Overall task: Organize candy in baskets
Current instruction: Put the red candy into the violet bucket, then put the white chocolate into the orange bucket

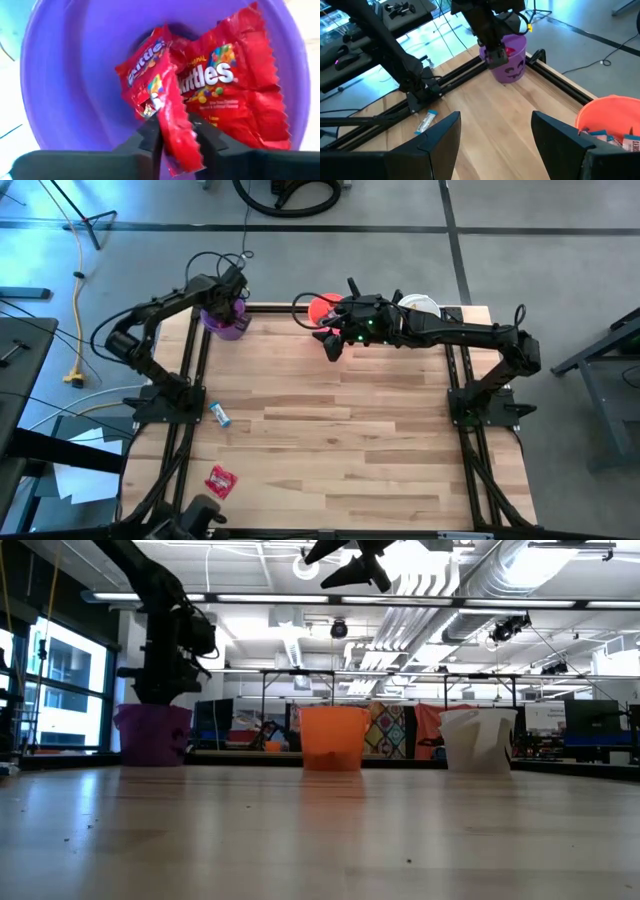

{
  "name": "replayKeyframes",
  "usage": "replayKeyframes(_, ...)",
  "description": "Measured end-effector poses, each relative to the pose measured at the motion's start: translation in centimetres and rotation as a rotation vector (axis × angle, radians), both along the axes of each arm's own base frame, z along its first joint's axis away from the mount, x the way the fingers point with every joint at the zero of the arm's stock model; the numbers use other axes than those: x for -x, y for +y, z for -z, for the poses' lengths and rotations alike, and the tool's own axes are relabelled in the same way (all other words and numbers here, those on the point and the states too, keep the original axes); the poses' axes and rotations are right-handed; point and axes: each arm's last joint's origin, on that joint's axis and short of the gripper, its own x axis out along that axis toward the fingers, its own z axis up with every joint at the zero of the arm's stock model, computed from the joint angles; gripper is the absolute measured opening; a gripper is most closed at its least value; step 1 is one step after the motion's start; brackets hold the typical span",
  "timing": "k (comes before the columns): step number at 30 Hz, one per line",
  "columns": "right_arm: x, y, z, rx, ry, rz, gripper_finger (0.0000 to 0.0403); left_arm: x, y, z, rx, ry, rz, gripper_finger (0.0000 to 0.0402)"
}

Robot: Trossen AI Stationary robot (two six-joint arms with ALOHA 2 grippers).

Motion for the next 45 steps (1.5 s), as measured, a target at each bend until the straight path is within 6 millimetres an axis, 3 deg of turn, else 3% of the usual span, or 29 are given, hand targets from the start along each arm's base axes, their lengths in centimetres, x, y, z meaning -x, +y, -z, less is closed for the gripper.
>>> replayKeyframes(6, 0.0, 0.0, 0.1, 0.019, 0.014, -0.014, 0.0238, 0.3, -0.9, -1.9, -0.064, -0.039, 0.008, 0.0126)
replayKeyframes(12, 0.1, -0.1, 0.2, 0.06, 0.039, -0.035, 0.0238, 1.0, -3.1, -4.9, -0.13, -0.153, -0.027, 0.0173)
replayKeyframes(17, 0.3, -0.3, 0.5, 0.072, 0.087, -0.085, 0.0225, 0.2, -7.6, -7.1, -0.087, -0.222, 0.132, 0.0179)
replayKeyframes(25, 0.8, -0.9, 0.7, 0.075, 0.124, -0.21, 0.0173, -2.2, -17.3, -8.8, 0.01, -0.301, 0.407, 0.0163)
replayKeyframes(29, 1.6, -1.6, 0.6, 0.071, 0.146, -0.242, 0.0158, -2.5, -21.8, -7.4, 0.117, -0.298, 0.486, 0.0152)
replayKeyframes(36, 2.2, -2.7, 0.6, 0.047, 0.156, -0.276, 0.0152, -2.6, -27.6, -2.0, 0.27, -0.131, 0.474, 0.0141)
replayKeyframes(45, 2.2, -2.7, 0.6, 0.026, 0.149, -0.309, 0.0151, -2.8, -30.8, 4.8, 0.22, 0.084, 0.457, 0.0194)
